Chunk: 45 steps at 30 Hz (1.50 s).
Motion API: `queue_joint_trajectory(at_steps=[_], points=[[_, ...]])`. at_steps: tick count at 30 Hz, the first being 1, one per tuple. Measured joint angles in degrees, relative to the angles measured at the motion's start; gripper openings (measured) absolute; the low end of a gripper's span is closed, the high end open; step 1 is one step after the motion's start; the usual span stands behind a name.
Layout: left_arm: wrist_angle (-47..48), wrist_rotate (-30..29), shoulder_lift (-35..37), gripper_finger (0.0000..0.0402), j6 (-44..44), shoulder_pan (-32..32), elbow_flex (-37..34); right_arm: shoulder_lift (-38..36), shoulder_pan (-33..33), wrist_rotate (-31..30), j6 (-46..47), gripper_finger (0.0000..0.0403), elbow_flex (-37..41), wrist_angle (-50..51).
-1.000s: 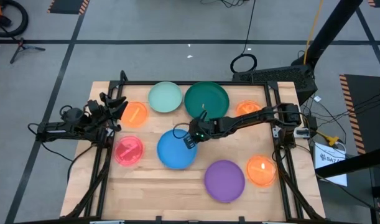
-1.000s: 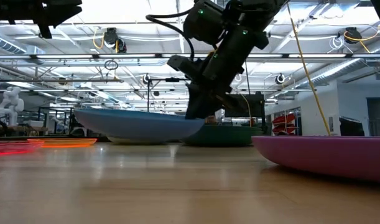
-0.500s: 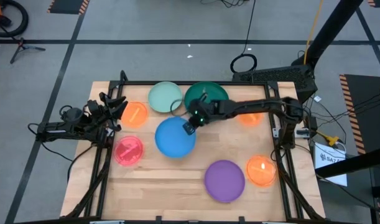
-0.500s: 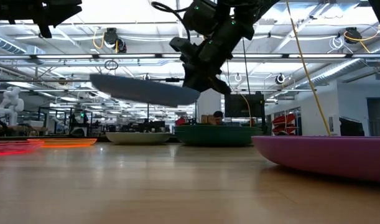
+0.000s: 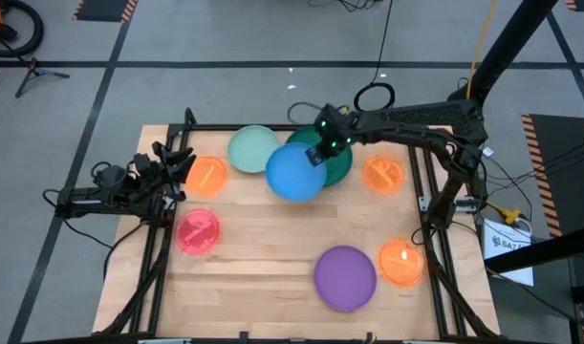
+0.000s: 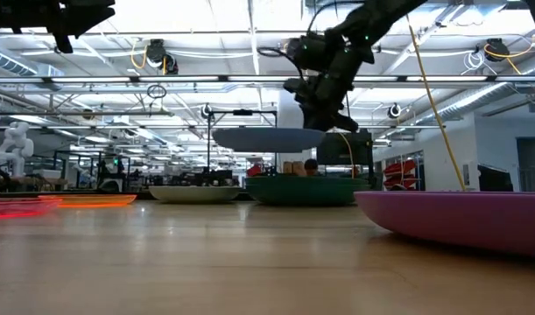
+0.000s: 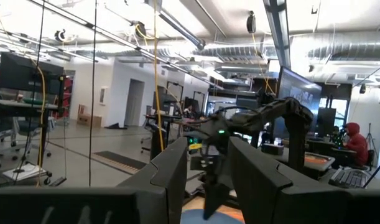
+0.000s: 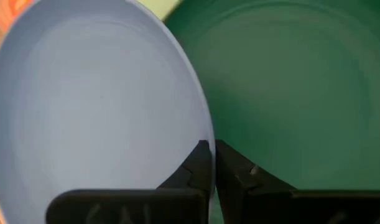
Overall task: Stack plastic plates
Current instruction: Stack the blue plate on the green plate
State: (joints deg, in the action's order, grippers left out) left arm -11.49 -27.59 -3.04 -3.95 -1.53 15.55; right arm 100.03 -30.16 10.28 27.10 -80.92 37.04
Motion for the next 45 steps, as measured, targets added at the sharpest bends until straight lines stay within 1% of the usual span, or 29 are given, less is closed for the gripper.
queue_joint_trajectory(at_steps=[2,5,8,12,14,18,20,23,25,36,45], points=[[0.1,0.0,0.0,0.0122,0.0,0.0,0.0,-0.1,-2.5,1.6,-0.9,0.0005,0.0,0.1],[0.2,0.0,0.0,0.0122,0.0,0.0,0.0,-0.1,-5.9,2.2,-1.4,0.0005,0.4,-0.3],[0.7,0.0,0.0,0.0122,0.0,0.0,0.0,-0.1,-8.9,3.4,-2.2,0.0006,1.7,-0.2],[1.1,0.0,0.0,0.0122,0.0,0.0,0.0,-0.1,-12.0,3.4,-2.2,0.0006,4.8,-1.5],[1.4,0.0,0.0,0.0122,0.0,0.0,0.0,0.0,-13.5,3.3,-1.4,0.0006,6.3,-2.8],[1.4,0.0,0.0,0.0122,0.0,0.0,0.0,-0.1,-15.4,3.2,1.0,0.0006,9.6,-9.0],[1.4,0.0,0.0,0.0122,0.0,0.0,0.0,0.0,-16.0,2.8,1.8,0.0006,10.8,-10.1],[1.4,0.0,0.0,0.0122,-0.1,0.0,0.0,-0.1,-16.1,-1.3,2.0,0.0006,11.9,-10.3],[1.4,0.0,0.0,0.0122,-0.1,0.0,0.0,-0.1,-16.1,-2.5,2.0,0.0006,12.5,-9.8],[1.4,0.0,0.0,0.0122,-0.7,0.0,0.0,-0.1,-16.1,-3.1,1.8,0.0009,12.6,-9.7],[1.4,0.0,0.0,0.0122,-0.9,0.0,0.0,-0.1,-16.0,-3.1,2.2,0.0047,12.6,-9.6]])
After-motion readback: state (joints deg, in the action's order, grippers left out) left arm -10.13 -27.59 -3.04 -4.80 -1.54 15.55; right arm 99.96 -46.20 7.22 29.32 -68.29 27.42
